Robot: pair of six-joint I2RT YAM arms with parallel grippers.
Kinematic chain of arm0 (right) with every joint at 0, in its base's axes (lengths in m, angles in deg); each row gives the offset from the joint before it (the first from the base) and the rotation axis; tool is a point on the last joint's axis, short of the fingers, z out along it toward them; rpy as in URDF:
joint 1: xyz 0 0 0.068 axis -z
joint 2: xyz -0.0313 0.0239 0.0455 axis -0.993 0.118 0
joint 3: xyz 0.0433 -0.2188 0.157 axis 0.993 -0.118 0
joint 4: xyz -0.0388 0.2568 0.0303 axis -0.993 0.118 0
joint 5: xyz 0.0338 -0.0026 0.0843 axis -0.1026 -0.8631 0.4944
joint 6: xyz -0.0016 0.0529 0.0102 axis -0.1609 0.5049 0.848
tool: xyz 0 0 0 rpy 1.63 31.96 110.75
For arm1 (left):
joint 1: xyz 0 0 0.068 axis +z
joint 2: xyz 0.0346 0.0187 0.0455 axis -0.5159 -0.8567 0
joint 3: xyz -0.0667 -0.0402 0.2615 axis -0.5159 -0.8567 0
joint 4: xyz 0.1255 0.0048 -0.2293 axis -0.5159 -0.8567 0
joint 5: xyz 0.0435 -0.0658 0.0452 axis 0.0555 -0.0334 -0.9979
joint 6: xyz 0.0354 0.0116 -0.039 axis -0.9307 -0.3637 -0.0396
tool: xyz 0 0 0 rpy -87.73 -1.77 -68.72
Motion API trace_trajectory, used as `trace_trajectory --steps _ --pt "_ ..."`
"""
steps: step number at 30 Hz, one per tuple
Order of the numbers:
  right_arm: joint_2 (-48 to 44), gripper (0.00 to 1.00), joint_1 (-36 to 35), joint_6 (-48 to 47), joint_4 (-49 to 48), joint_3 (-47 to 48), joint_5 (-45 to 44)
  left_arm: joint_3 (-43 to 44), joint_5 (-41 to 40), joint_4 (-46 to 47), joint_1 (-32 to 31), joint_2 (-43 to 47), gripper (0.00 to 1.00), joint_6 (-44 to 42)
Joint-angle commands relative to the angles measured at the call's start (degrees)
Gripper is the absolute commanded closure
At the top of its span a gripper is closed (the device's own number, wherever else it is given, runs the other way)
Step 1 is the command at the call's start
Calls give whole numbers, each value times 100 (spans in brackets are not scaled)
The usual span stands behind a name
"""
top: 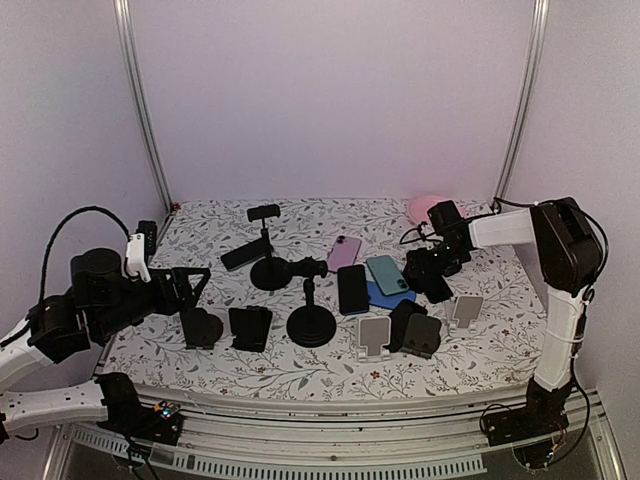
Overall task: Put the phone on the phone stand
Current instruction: Move the phone to the center of the board, then pick up the phone at the center of the board.
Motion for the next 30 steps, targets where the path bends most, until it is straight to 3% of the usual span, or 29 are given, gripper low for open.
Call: trace_trajectory --steps 1,11,30 --pt "221 11 18 50 391 100 -168 120 225 68 5 -104 3 17" --pt "79 43 7 159 351 106 25 130 1221 904 -10 -654 3 81" --pt "-1210 51 -178 441 454 731 395 56 1733 2387 -288 -991 8 77"
